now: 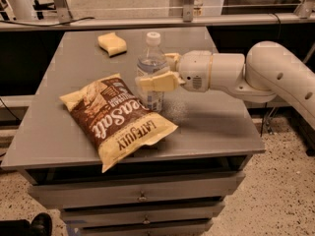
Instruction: Move blue plastic bottle near brown chip bag
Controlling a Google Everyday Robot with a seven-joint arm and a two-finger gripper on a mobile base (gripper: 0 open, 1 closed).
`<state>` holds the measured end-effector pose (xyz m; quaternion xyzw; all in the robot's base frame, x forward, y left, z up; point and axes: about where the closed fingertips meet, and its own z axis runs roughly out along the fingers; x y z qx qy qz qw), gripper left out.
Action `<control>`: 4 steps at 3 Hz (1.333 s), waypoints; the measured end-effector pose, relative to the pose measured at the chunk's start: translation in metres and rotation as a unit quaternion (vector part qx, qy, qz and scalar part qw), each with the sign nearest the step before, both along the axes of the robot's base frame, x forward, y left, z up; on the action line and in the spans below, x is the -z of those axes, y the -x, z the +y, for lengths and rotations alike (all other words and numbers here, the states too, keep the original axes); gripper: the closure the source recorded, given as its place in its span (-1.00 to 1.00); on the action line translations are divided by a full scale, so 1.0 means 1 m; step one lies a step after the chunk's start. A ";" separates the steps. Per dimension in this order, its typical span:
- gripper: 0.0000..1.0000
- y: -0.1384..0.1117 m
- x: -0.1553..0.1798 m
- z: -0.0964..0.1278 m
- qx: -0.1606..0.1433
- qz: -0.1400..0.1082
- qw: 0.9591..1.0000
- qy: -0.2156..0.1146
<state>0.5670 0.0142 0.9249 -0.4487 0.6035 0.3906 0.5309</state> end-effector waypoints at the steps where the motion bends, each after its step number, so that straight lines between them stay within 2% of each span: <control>1: 0.63 0.008 0.003 0.005 -0.032 -0.015 0.999 0.016; 3: -0.28 0.019 0.006 0.013 -0.079 -0.030 0.996 0.031; 4: -0.74 0.019 0.006 0.011 -0.085 -0.036 0.995 0.036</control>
Offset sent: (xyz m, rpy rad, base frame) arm -0.0209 0.0109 -0.0087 -0.0761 -0.0690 0.1766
